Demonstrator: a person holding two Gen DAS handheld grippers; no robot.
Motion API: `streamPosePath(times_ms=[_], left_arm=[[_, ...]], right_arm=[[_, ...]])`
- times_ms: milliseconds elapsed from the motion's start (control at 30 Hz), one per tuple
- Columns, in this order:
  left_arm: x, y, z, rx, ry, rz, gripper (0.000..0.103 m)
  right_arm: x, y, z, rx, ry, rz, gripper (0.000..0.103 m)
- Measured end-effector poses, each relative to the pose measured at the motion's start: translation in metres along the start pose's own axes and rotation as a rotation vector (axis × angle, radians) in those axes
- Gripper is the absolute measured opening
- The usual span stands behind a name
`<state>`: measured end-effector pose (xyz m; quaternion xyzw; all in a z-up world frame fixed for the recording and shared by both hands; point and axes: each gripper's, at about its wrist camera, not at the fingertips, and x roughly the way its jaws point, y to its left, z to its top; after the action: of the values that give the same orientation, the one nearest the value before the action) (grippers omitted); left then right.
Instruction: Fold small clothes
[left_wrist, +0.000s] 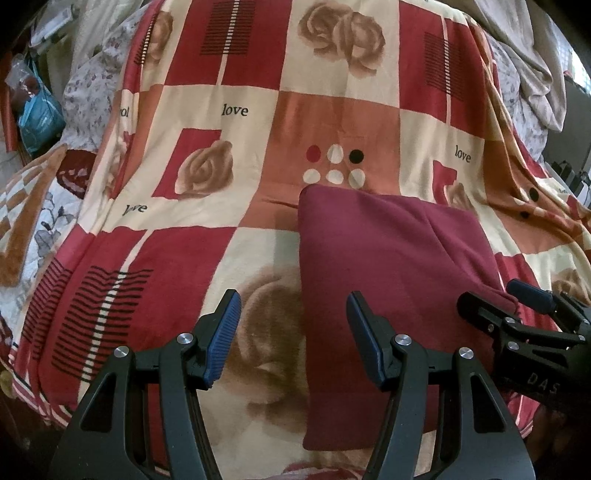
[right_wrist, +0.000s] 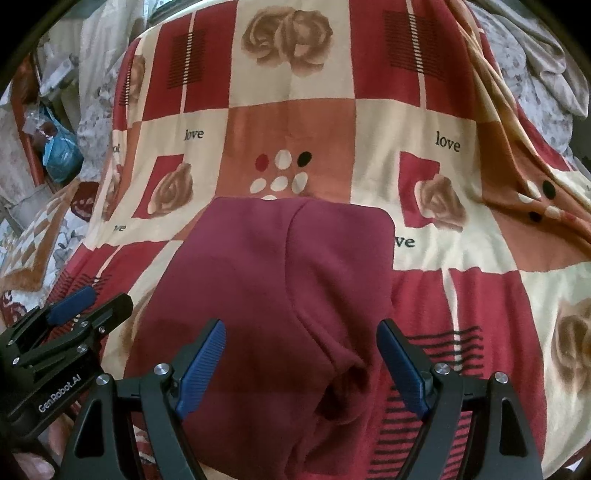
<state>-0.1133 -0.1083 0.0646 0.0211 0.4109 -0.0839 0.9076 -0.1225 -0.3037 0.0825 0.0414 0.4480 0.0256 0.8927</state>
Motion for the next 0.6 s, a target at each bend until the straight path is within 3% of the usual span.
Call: streamPosePath(times_ms=[600], left_arm=[[0.0033, 0.0019, -0.0012, 0.006, -0.001, 0.005, 0.059]], right_arm=[[0.0051, 0.0024, -0.0032, -0.005, 0.012, 0.001, 0.082]])
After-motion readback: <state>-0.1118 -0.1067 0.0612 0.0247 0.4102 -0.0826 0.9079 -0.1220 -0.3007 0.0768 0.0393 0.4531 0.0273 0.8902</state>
